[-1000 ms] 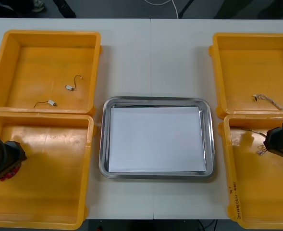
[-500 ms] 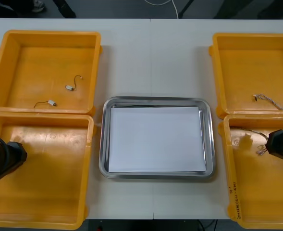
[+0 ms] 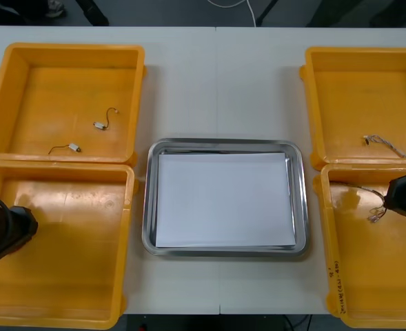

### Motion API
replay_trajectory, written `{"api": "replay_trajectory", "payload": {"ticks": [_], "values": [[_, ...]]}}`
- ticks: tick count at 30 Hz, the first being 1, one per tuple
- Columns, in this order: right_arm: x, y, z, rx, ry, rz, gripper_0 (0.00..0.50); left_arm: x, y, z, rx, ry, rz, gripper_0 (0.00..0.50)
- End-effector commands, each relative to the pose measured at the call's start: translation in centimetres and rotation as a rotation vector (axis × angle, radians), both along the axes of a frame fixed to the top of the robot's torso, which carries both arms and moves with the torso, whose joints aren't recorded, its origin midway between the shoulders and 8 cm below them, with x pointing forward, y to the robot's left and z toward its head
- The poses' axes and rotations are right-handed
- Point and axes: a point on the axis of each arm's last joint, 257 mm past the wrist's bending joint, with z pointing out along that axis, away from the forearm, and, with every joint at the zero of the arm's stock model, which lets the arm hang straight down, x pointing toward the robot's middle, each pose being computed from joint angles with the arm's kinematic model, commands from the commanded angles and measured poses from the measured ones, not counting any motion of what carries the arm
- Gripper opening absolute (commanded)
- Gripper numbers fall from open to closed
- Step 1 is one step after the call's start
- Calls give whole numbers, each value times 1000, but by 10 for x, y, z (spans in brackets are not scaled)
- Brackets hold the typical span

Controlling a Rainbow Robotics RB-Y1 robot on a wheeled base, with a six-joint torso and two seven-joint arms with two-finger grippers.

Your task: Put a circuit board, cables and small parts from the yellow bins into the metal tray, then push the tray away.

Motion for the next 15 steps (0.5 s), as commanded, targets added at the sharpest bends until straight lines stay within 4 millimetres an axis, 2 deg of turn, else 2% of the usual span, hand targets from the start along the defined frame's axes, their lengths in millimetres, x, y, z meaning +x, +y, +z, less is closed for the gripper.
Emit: {"api": "replay_trajectory", "payload": {"ticks": [1,7,15], "values": [[10,-10,28,-26,-59,-10,500,2,6,27,12,-19,5,0],[10,-9,25,-15,-54,-21,500,-1,9,44,32,-24,-18,0],[9,-7,-2,52,-9,-75,500,-3,7,81,78,-25,-66,0]]}}
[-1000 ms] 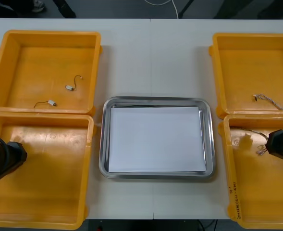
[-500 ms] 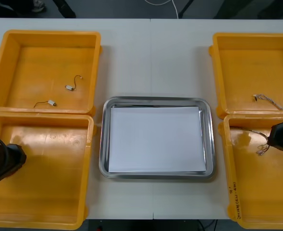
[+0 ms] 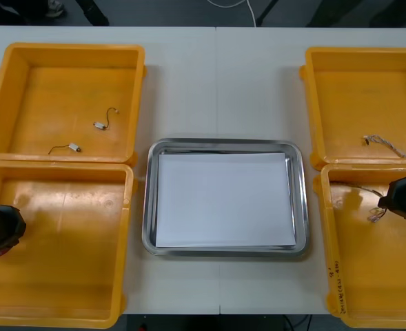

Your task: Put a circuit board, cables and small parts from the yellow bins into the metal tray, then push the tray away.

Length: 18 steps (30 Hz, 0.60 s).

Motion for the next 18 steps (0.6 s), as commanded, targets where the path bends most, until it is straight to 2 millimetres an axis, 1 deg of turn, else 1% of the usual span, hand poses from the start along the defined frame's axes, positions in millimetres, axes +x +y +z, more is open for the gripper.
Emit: {"api": "replay_trajectory", "payload": {"ticks": [1,3,5,9,12,15,16,18], "values": [[12,-5,2,54,-24,-72,500,15,8,53,75,-64,-59,0],[12,-4,-4,68,-18,-84,500,14,7,62,86,-59,-72,0],[15,-2,-9,88,-19,-96,500,24,6,77,104,-95,-97,0],[19,3,-15,115,-29,-112,500,31,1,98,130,-136,-153,0],[22,3,-18,124,-36,-125,500,36,-3,107,131,-153,-182,0],[23,4,-21,131,-39,-139,500,47,-11,125,130,-187,-222,0],[23,4,-21,132,-38,-141,500,49,-12,128,130,-193,-228,0],[23,4,-24,135,-33,-149,500,56,-22,139,115,-217,-258,0]]}}
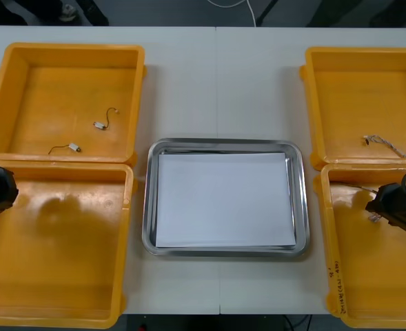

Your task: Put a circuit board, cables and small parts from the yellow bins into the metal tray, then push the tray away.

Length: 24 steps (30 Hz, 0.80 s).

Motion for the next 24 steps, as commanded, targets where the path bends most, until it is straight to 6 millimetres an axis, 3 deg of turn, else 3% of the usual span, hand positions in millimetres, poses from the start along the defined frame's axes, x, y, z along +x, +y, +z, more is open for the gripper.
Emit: {"api": "replay_trajectory", "payload": {"ticks": [1,8,24], "values": [[11,-4,8,36,-29,-83,500,24,-4,54,48,-109,-94,0],[11,-5,-7,60,-12,-114,500,33,-38,68,30,-131,-211,0],[9,2,-20,47,13,-133,500,51,-120,74,123,-119,-464,0]]}}
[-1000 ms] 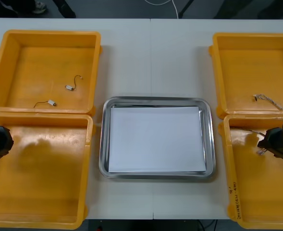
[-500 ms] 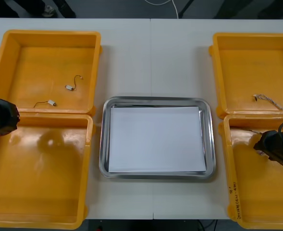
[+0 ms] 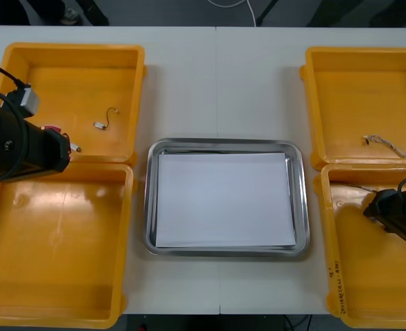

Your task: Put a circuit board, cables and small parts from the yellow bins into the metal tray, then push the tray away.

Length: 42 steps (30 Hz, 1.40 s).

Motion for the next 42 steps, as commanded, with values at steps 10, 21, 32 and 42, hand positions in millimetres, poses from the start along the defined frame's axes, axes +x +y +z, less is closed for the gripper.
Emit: {"api": "replay_trajectory", "payload": {"ticks": [10,21,32,42], "values": [[6,16,-1,27,-3,-38,330,15,-75,24,81,-47,-214,0],[5,17,-2,41,-1,-51,0,23,-126,24,75,-40,-277,0],[-8,12,34,71,12,-32,0,26,-167,10,111,-2,-315,0],[-34,3,63,34,14,31,0,9,-176,-16,155,49,-338,0]]}}
